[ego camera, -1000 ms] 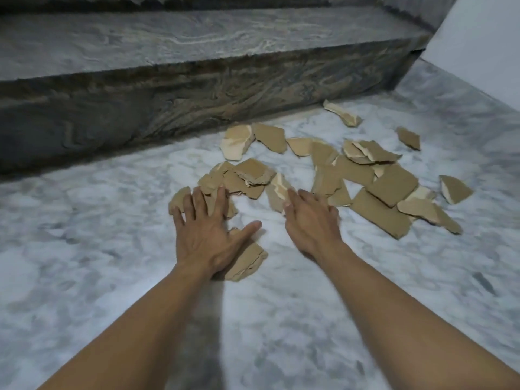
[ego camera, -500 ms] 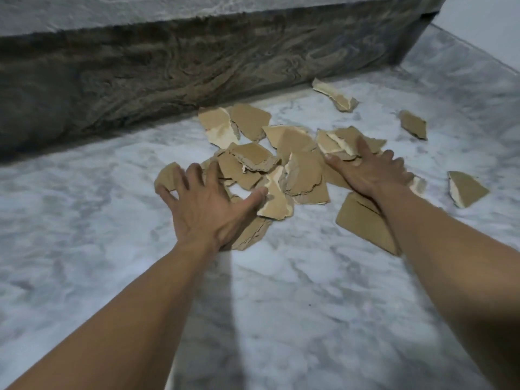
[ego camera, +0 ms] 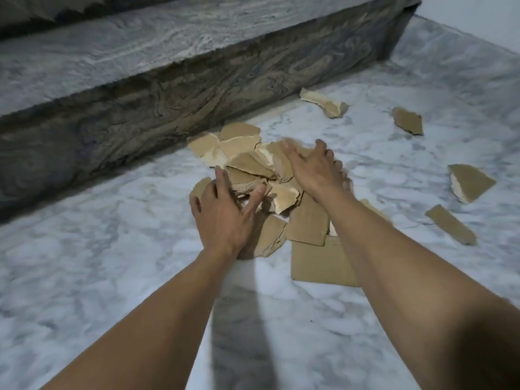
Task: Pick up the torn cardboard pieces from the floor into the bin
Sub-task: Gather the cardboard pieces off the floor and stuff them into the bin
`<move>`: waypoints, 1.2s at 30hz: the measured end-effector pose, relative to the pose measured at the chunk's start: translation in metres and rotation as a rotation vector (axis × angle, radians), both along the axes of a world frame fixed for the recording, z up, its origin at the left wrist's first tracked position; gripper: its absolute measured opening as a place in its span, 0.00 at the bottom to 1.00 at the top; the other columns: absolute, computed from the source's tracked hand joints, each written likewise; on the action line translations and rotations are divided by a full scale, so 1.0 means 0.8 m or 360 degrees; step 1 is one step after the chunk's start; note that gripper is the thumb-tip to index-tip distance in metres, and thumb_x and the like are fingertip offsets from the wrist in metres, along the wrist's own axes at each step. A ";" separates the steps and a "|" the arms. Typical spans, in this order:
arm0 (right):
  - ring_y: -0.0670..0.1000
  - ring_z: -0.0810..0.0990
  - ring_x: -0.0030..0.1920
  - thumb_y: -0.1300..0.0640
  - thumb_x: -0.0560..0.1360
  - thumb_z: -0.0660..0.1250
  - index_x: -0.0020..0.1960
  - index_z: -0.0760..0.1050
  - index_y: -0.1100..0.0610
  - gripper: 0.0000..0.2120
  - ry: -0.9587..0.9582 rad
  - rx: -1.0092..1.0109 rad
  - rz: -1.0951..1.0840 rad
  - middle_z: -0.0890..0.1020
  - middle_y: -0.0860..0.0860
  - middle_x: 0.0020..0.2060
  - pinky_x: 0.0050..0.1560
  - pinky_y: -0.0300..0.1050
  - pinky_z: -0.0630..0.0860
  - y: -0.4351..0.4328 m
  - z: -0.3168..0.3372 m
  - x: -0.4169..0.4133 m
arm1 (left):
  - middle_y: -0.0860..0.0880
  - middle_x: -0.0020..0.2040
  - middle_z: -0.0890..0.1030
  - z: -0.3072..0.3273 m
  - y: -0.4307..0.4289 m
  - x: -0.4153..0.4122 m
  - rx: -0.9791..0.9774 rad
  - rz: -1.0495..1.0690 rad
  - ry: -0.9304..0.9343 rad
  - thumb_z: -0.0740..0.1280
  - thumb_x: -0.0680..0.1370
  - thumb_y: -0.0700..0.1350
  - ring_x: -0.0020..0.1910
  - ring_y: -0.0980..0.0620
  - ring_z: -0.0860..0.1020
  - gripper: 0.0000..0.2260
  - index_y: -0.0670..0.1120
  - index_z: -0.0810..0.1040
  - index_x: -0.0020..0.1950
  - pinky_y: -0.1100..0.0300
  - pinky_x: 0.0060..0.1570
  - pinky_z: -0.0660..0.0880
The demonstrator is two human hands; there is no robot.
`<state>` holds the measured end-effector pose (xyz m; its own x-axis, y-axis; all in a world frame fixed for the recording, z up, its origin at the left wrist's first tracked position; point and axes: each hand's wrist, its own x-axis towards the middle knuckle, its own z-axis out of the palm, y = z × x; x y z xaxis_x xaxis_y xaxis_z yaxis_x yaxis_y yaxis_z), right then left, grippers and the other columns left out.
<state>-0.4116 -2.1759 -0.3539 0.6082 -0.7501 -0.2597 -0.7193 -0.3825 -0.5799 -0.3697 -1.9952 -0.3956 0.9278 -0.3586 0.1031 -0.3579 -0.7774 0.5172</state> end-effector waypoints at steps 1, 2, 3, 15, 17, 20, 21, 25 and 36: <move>0.63 0.60 0.78 0.20 0.70 0.55 0.83 0.48 0.57 0.55 0.0036 0.0025 0.0014 0.59 0.59 0.80 0.74 0.62 0.59 0.004 -0.003 0.010 | 0.41 0.73 0.71 -0.003 -0.008 0.003 -0.0034 0.0005 -0.0019 0.48 0.77 0.74 0.75 0.42 0.64 0.42 0.47 0.54 0.81 0.41 0.75 0.56; 0.63 0.63 0.76 0.21 0.68 0.60 0.82 0.52 0.59 0.57 0.0078 0.0021 0.0037 0.63 0.59 0.79 0.74 0.60 0.64 0.009 -0.007 0.017 | 0.40 0.72 0.72 -0.005 -0.015 0.005 -0.0058 0.0019 -0.0028 0.49 0.78 0.72 0.73 0.41 0.65 0.39 0.47 0.57 0.81 0.41 0.74 0.58; 0.62 0.69 0.73 0.23 0.68 0.63 0.79 0.59 0.60 0.54 0.0109 -0.0004 0.0043 0.69 0.59 0.75 0.70 0.58 0.68 0.013 -0.010 0.021 | 0.40 0.71 0.72 -0.007 -0.021 0.006 -0.0091 0.0040 -0.0022 0.50 0.80 0.70 0.72 0.40 0.66 0.37 0.46 0.59 0.80 0.42 0.73 0.59; 0.54 0.78 0.63 0.54 0.78 0.70 0.70 0.66 0.55 0.24 -0.0602 0.0642 -0.0230 0.78 0.51 0.63 0.65 0.50 0.74 0.053 -0.020 0.019 | 0.42 0.73 0.71 -0.002 -0.047 0.015 -0.0515 -0.0009 0.0246 0.59 0.82 0.50 0.74 0.42 0.65 0.25 0.45 0.65 0.78 0.45 0.72 0.63; 0.51 0.79 0.58 0.56 0.78 0.70 0.64 0.70 0.53 0.17 -0.0749 0.0660 -0.0333 0.79 0.47 0.57 0.59 0.47 0.74 0.058 -0.016 0.006 | 0.44 0.75 0.69 0.009 -0.049 0.013 -0.0673 0.0021 0.0445 0.61 0.80 0.52 0.74 0.44 0.65 0.27 0.46 0.64 0.78 0.47 0.73 0.63; 0.50 0.80 0.58 0.57 0.76 0.71 0.64 0.74 0.52 0.18 -0.0941 0.0704 -0.0512 0.82 0.47 0.58 0.63 0.51 0.76 0.056 -0.003 -0.015 | 0.42 0.67 0.78 0.033 -0.061 0.004 -0.0987 0.0042 0.0853 0.61 0.75 0.57 0.65 0.41 0.76 0.26 0.49 0.72 0.71 0.43 0.65 0.72; 0.51 0.81 0.58 0.57 0.75 0.71 0.64 0.74 0.52 0.18 -0.0993 0.0679 -0.0547 0.82 0.48 0.58 0.64 0.53 0.76 0.056 0.005 -0.022 | 0.41 0.60 0.82 0.041 -0.066 -0.003 -0.1082 0.0026 0.0944 0.61 0.74 0.57 0.59 0.38 0.79 0.22 0.50 0.76 0.65 0.41 0.60 0.75; 0.52 0.79 0.59 0.57 0.75 0.70 0.72 0.64 0.52 0.28 -0.1108 0.0430 -0.0660 0.80 0.50 0.62 0.62 0.50 0.75 0.054 0.041 -0.059 | 0.39 0.51 0.83 0.074 -0.084 -0.035 -0.1280 -0.0136 0.1053 0.63 0.73 0.59 0.52 0.30 0.80 0.17 0.54 0.77 0.58 0.34 0.52 0.77; 0.53 0.82 0.52 0.55 0.71 0.70 0.69 0.69 0.49 0.26 -0.1298 -0.0230 -0.0909 0.83 0.47 0.51 0.56 0.55 0.79 -0.001 0.207 -0.259 | 0.49 0.53 0.84 0.239 -0.172 -0.212 -0.1501 -0.0758 0.0988 0.65 0.78 0.55 0.49 0.50 0.84 0.15 0.53 0.77 0.63 0.48 0.49 0.82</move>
<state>-0.6188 -2.1766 -0.1881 0.0987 -0.9763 0.1924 -0.2209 -0.2100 -0.9524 -0.5390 -2.1324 -0.2045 0.7084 -0.6997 0.0929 0.0036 0.1352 0.9908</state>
